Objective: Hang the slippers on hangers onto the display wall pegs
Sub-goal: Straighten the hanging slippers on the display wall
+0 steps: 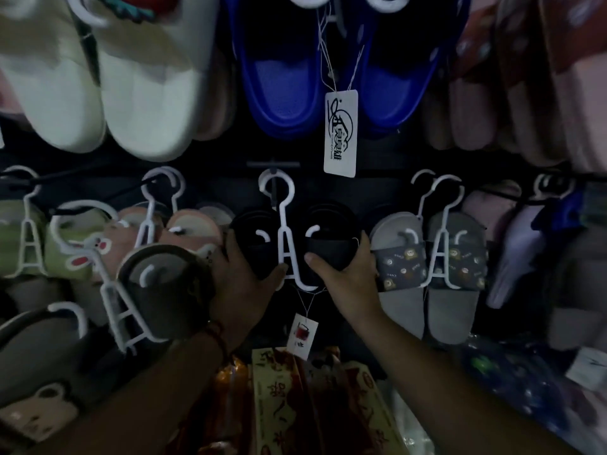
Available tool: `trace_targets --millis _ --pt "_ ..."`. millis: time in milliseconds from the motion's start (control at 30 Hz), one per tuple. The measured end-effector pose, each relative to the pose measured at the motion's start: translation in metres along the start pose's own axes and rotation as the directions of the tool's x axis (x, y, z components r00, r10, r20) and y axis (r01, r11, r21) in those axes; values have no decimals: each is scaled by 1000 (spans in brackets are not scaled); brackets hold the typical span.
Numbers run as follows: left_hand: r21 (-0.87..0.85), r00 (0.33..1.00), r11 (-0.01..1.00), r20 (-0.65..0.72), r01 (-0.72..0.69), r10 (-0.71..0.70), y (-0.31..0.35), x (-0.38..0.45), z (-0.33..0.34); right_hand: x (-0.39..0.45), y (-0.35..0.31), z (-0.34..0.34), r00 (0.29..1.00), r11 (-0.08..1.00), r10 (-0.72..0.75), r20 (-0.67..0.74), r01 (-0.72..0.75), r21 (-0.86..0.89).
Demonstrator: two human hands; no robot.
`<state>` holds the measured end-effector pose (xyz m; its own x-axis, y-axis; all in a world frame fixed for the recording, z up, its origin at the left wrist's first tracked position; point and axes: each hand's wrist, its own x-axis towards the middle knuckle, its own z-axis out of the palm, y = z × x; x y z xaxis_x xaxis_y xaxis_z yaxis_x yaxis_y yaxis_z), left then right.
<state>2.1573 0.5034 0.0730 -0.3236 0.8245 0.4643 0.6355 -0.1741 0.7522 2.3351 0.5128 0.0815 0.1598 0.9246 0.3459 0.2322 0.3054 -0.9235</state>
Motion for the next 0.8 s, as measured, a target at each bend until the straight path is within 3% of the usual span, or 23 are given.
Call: trace_targets --millis 433,800 --pt "275 997 961 80 -10 -12 4 1 -4 14 1 3 987 989 136 82 -140 46" --pt "391 969 915 246 -96 -3 24 -23 -29 -6 -19 -3 994 996 84 63 -82 -28"
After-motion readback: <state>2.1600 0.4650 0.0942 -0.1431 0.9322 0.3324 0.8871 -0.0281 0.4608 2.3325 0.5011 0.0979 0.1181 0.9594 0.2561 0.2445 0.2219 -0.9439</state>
